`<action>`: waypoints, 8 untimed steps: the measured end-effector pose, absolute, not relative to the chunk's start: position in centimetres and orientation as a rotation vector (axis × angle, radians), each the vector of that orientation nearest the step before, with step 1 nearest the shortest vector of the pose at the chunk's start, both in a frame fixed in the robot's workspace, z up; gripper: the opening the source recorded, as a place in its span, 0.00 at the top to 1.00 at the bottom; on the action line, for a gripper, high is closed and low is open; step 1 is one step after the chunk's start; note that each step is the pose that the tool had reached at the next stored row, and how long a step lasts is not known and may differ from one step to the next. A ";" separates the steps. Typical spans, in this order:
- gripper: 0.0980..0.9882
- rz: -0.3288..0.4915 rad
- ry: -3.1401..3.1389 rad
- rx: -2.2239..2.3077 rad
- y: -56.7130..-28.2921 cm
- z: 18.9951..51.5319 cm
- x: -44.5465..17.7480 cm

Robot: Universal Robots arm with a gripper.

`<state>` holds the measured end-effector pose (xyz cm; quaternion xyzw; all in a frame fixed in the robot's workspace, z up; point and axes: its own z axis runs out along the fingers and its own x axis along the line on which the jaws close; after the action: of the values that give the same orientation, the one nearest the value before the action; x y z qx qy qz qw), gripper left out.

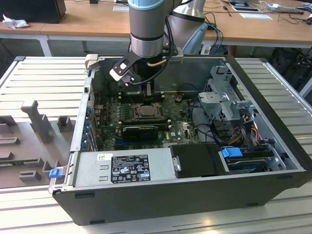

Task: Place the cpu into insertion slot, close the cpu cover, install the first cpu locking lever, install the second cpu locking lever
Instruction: 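Install the first cpu locking lever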

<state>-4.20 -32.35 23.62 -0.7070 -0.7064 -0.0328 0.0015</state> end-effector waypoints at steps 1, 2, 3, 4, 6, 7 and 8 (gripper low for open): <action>0.99 -0.103 -2.217 -2.219 -32.4 23.6 -4.2; 0.99 -0.103 -2.217 -2.219 -32.4 23.7 -4.2; 0.99 -0.103 -2.217 -2.219 -32.4 23.7 -4.2; 0.99 -0.103 -2.217 -2.219 -32.4 23.7 -4.2; 0.99 -0.103 -2.217 -2.219 -32.4 23.8 -4.2; 0.99 -0.103 -2.217 -2.219 -32.4 23.9 -4.2; 0.99 -0.103 -2.217 -2.219 -32.4 23.9 -4.2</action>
<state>-4.19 -32.35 23.92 -0.7070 -0.7064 -0.0329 0.0015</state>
